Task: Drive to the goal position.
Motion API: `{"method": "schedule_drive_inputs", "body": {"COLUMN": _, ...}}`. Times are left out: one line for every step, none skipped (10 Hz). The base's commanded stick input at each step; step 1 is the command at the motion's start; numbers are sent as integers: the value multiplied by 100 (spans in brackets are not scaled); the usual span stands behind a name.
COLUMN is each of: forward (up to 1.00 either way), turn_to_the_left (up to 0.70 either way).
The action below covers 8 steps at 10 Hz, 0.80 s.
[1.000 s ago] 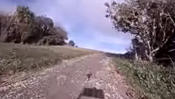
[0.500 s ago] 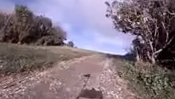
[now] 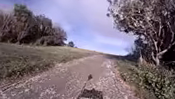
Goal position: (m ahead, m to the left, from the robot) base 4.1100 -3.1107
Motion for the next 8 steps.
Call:
{"method": "schedule_drive_inputs", "body": {"forward": 70, "turn_to_the_left": 0}}
{"method": "schedule_drive_inputs", "body": {"forward": 70, "turn_to_the_left": 0}}
{"method": "schedule_drive_inputs", "body": {"forward": 70, "turn_to_the_left": 0}}
{"method": "schedule_drive_inputs", "body": {"forward": 70, "turn_to_the_left": 0}}
{"method": "schedule_drive_inputs", "body": {"forward": 70, "turn_to_the_left": 0}}
{"method": "schedule_drive_inputs", "body": {"forward": 70, "turn_to_the_left": 0}}
{"method": "schedule_drive_inputs", "body": {"forward": 70, "turn_to_the_left": 0}}
{"method": "schedule_drive_inputs", "body": {"forward": 70, "turn_to_the_left": 0}}
